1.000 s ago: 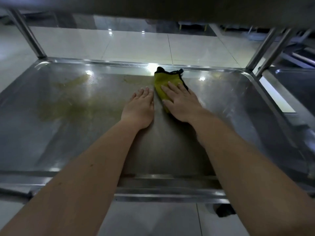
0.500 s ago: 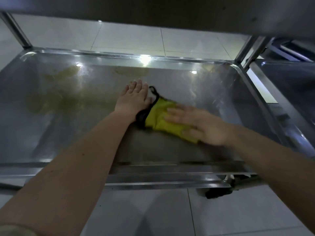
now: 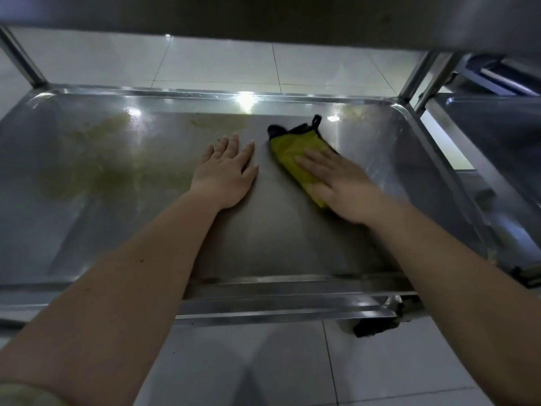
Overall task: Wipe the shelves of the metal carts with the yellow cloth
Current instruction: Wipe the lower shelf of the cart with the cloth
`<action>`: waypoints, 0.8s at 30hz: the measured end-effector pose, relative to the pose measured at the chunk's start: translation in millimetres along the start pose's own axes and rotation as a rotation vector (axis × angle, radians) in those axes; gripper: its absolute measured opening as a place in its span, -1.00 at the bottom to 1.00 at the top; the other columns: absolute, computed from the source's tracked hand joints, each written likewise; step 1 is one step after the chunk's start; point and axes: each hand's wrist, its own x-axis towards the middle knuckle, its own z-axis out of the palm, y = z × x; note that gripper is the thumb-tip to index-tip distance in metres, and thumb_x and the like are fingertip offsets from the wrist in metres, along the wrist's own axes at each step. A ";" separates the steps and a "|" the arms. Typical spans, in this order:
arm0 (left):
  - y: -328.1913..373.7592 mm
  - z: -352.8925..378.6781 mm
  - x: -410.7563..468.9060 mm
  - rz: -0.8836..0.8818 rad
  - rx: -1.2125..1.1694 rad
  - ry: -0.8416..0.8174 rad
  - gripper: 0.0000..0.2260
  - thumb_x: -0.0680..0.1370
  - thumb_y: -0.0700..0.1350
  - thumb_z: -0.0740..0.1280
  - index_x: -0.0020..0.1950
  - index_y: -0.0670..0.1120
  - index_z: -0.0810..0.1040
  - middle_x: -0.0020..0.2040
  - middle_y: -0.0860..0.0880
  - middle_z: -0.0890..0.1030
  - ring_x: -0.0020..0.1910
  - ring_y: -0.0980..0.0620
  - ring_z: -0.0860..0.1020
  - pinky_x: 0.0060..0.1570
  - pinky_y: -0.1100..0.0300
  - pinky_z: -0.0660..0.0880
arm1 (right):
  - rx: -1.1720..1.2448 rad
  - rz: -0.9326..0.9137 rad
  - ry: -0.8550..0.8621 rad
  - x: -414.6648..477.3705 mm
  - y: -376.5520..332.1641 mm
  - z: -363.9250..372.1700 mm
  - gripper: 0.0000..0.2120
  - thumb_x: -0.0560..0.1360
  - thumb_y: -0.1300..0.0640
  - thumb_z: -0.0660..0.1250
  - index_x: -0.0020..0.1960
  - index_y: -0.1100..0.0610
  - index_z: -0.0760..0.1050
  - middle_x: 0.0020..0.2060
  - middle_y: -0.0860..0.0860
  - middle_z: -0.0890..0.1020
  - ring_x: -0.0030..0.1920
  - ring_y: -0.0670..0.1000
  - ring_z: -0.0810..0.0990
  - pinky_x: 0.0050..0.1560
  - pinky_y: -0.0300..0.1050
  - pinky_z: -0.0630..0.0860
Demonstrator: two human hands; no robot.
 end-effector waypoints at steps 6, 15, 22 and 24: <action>-1.2 1.8 0.0 0.024 0.025 -0.030 -0.47 0.59 0.29 -0.08 0.55 0.26 -0.08 0.60 -0.05 -0.12 0.57 -0.06 -0.13 0.50 -0.01 -0.20 | 0.154 -0.437 -0.107 -106.4 -15.4 2.1 -0.50 0.62 -0.10 0.10 0.54 -0.17 0.14 0.55 -0.20 0.09 0.57 -0.06 -0.04 0.52 -0.10 -0.12; 0.9 1.2 -3.4 0.113 0.051 -0.062 -0.42 0.44 0.50 -0.15 0.46 0.46 -0.11 0.59 0.12 -0.10 0.55 -0.17 -0.17 0.47 -0.17 -0.24 | 0.115 0.354 0.097 44.2 97.9 -14.5 -0.51 0.65 0.00 0.09 0.56 -0.06 0.12 0.57 0.00 0.11 0.55 0.09 0.04 0.53 0.10 -0.05; -3.6 1.2 -0.6 0.108 0.078 -0.079 -0.39 0.38 0.56 -0.21 0.42 0.51 -0.19 0.59 0.16 -0.13 0.56 -0.17 -0.16 0.44 -0.24 -0.24 | 0.036 0.212 0.060 7.2 53.0 -8.4 -0.52 0.65 0.00 0.12 0.55 -0.07 0.14 0.56 -0.02 0.14 0.55 0.08 0.07 0.52 0.03 0.01; -2.7 1.9 -1.0 0.109 0.082 -0.071 -0.39 0.38 0.55 -0.21 0.42 0.50 -0.19 0.59 0.15 -0.12 0.56 -0.17 -0.15 0.44 -0.24 -0.23 | 0.064 0.002 0.029 -40.5 30.9 -7.6 -0.53 0.64 0.03 0.14 0.53 -0.07 0.17 0.54 -0.01 0.19 0.54 0.13 0.13 0.51 0.06 0.07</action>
